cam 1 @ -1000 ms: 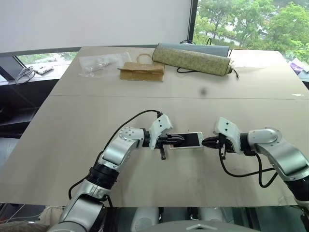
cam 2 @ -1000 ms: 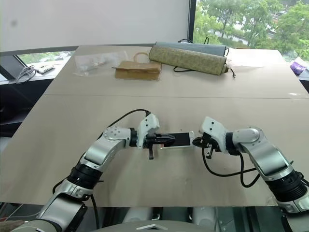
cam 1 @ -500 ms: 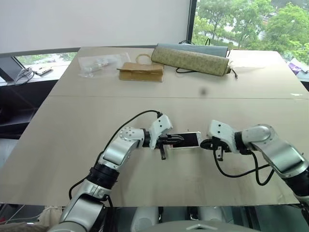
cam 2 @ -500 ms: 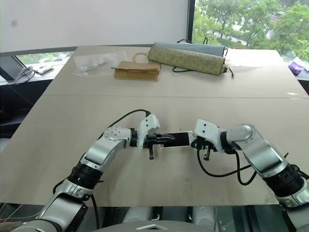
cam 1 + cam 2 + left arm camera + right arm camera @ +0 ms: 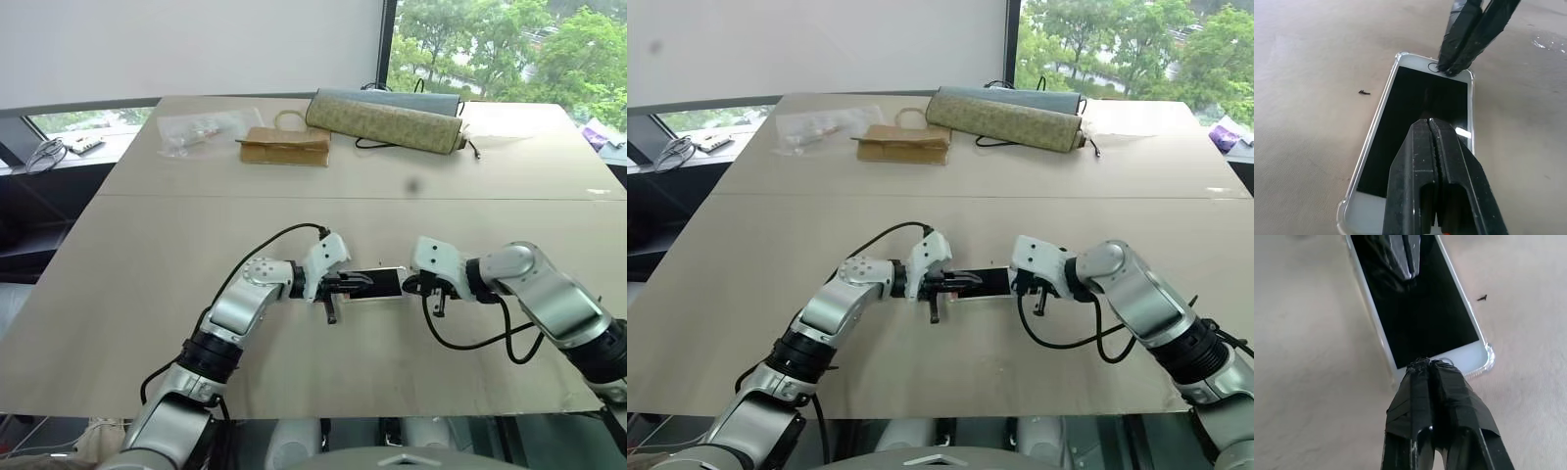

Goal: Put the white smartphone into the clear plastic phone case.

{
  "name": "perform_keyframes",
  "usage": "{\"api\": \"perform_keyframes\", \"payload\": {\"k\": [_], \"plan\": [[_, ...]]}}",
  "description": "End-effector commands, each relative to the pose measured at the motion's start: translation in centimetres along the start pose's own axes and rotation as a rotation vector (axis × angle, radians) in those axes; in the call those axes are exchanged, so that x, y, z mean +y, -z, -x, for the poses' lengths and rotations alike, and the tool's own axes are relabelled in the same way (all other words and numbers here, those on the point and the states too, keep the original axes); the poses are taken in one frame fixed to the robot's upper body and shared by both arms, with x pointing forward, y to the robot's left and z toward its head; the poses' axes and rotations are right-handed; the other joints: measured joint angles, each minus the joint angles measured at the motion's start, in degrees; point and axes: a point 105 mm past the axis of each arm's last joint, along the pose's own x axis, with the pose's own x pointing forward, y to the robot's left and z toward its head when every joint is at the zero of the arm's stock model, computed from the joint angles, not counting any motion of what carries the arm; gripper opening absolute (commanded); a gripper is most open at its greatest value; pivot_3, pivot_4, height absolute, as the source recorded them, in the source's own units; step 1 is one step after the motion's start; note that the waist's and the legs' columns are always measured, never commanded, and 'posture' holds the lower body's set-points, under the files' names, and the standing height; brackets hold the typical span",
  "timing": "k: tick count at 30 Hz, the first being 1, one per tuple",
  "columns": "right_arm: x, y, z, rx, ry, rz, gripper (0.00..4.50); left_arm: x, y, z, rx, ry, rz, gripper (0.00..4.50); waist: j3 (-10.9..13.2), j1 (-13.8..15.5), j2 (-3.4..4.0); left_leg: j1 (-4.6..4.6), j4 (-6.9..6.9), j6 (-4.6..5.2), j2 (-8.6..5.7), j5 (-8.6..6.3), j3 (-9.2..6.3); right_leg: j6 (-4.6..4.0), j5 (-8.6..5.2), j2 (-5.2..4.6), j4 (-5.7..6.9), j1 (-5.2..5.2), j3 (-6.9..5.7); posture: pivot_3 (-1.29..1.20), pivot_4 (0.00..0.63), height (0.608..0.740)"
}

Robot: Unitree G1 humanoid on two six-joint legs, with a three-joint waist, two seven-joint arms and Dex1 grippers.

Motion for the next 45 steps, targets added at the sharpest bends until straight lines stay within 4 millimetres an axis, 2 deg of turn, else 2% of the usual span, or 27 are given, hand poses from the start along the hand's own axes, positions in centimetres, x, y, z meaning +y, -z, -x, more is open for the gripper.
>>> {"api": "perform_keyframes", "payload": {"k": [1, 6, 10, 12, 14, 15, 17, 18, 20, 22, 24, 25, 31, 34, 39, 45], "plan": [[2.2, 4.5, -2.4, 0.175, -0.106, -0.085, 0.0, 0.0, 0.7, -0.2, 0.021, -0.003, 0.015, 0.03, -0.02, 0.1, -0.01, 0.0, 0.0, 0.0, 0.0, 0.0, 0.0, 0.0, 0.0, 0.0, 0.0, 0.0, 0.0, 0.0, 0.15, 0.74], [1.8, 4.1, -2.5, 0.147, -0.084, -0.087, 0.0, 0.1, 0.7, -0.3, 0.015, -0.015, 0.013, 0.03, -0.07, 0.08, -0.07, 0.0, -0.01, -0.01, 0.0, 0.0, 0.0, 0.0, 0.0, -0.05, 0.0, 0.0, 0.0, 0.0, 0.15, 0.74], [0.1, 1.0, -1.3, -0.095, 0.012, -0.093, 0.0, 0.6, -0.1, 0.1, -0.047, -0.064, -0.001, 0.03, -0.01, 0.19, -0.02, 0.0, -0.07, -0.01, 0.01, -0.01, -0.03, -0.01, 0.0, -0.08, -0.01, -0.01, -0.03, 0.0, 0.15, 0.74], [-0.3, -0.4, -0.4, -0.204, 0.052, -0.08, 0.0, 0.7, -1.4, 0.4, -0.127, -0.082, 0.006, 0.03, 0.2, 0.11, 0.1, -0.06, -0.1, -0.01, 0.0, -0.01, -0.02, -0.13, 0.07, -0.1, -0.03, -0.05, -0.02, 0.0, 0.15, 0.74], [-1.0, -2.2, 1.4, -0.356, 0.107, -0.105, 0.0, 1.3, -3.7, 1.5, -0.254, -0.146, -0.002, 0.03, 0.52, 0.12, 0.15, -0.25, -0.1, 0.0, -0.01, 0.0, 0.01, -0.22, 0.14, -0.1, -0.02, -0.18, -0.01, 0.0, 0.15, 0.74], [-1.7, -3.1, 2.5, -0.426, 0.167, -0.119, 0.0, 1.8, -4.5, 2.1, -0.309, -0.186, 0.008, 0.26, 0.63, 0.16, 0.14, -0.44, -0.1, 0.0, 0.0, 0.01, -0.01, -0.23, 0.15, -0.09, -0.02, -0.35, -0.04, 0.0, 0.15, 0.74], [-2.5, -3.9, 4.0, -0.509, 0.236, -0.138, 0.64, 2.5, -5.6, 3.2, -0.377, -0.248, 0.041, 0.81, 1.08, 0.2, 0.27, -0.99, 0.07, -0.02, 0.0, 0.03, -0.07, -0.06, 0.32, -0.06, 0.07, -0.81, -0.12, 0.0, 0.15, 0.74], [-2.9, -3.7, 4.5, -0.512, 0.28, -0.131, 0.98, 2.7, -5.8, 3.6, -0.397, -0.269, 0.05, 1.27, 1.27, 0.26, 0.35, -1.08, 0.12, -0.02, -0.01, 0.04, -0.06, -0.04, 0.35, -0.05, 0.1, -0.87, -0.11, 0.0, 0.15, 0.74], [-3.4, -3.2, 5.1, -0.507, 0.333, -0.131, 2.16, 2.9, -6.1, 4.4, -0.419, -0.298, 0.062, 2.4, 1.29, 0.29, 0.34, -1.12, 0.12, -0.02, -0.07, 0.04, -0.03, -0.02, 0.34, -0.01, 0.08, -0.87, -0.12, 0.0, 0.15, 0.74], [-3.7, -2.7, 5.8, -0.511, 0.374, -0.143, 2.98, 2.8, -6.0, 5.1, -0.425, -0.311, 0.073, 3.21, 1.31, 0.3, 0.31, -1.12, 0.1, -0.02, -0.11, 0.03, -0.02, 0.01, 0.33, 0.16, 0.03, -0.85, -0.16, 0.0, 0.15, 0.74], [-3.4, -2.2, 6.5, -0.518, 0.383, -0.149, 4.01, 2.4, -5.8, 5.9, -0.417, -0.311, 0.078, 4.18, 1.35, 0.28, 0.3, -1.12, 0.05, -0.02, -0.17, 0.02, -0.01, 0.1, 0.27, 0.2, 0.02, -0.84, -0.18, 0.0, 0.15, 0.74], [-3.2, -1.9, 6.9, -0.516, 0.386, -0.148, 4.44, 2.3, -5.7, 6.2, -0.412, -0.314, 0.078, 4.5, 1.42, 0.28, 0.3, -1.12, 0.04, -0.02, -0.18, 0.02, 0.01, 0.13, 0.25, 0.2, 0.02, -0.84, -0.16, 0.0, 0.15, 0.74], [-1.5, 0.8, 8.9, -0.472, 0.42, -0.161, 4.44, 0.9, -4.3, 8.7, -0.355, -0.318, 0.064, 4.5, 1.6, 0.27, 0.29, -1.06, 0.06, 0.01, -0.18, 0.01, 0.02, 0.17, 0.22, 0.21, 0.02, -0.8, -0.12, 0.0, 0.15, 0.74], [-0.5, 2.6, 10.8, -0.457, 0.497, -0.153, 4.44, -0.5, -2.5, 10.3, -0.295, -0.323, 0.059, 4.5, 1.63, 0.27, 0.32, -0.96, 0.06, 0.01, -0.16, 0.0, 0.01, 0.36, 0.1, 0.23, 0.02, -0.71, -0.11, 0.0, 0.15, 0.74], [0.5, 5.2, 12.2, -0.419, 0.595, -0.191, 4.44, -2.5, -0.6, 12.0, -0.247, -0.335, 0.098, 4.5, 1.66, 0.26, 0.33, -0.87, 0.09, 0.01, -0.09, 0.0, 0.01, 0.21, -0.02, 0.14, 0.02, -0.66, -0.02, 0.0, 0.15, 0.74], [0.8, 6.2, 12.8, -0.403, 0.644, -0.214, 4.44, -4.1, 0.8, 13.1, -0.212, -0.349, 0.138, 4.5, 1.71, 0.27, 0.41, -0.8, 0.11, 0.0, -0.07, 0.0, 0.0, 0.11, -0.05, 0.08, 0.03, -0.64, 0.02, 0.0, 0.15, 0.74]]}}
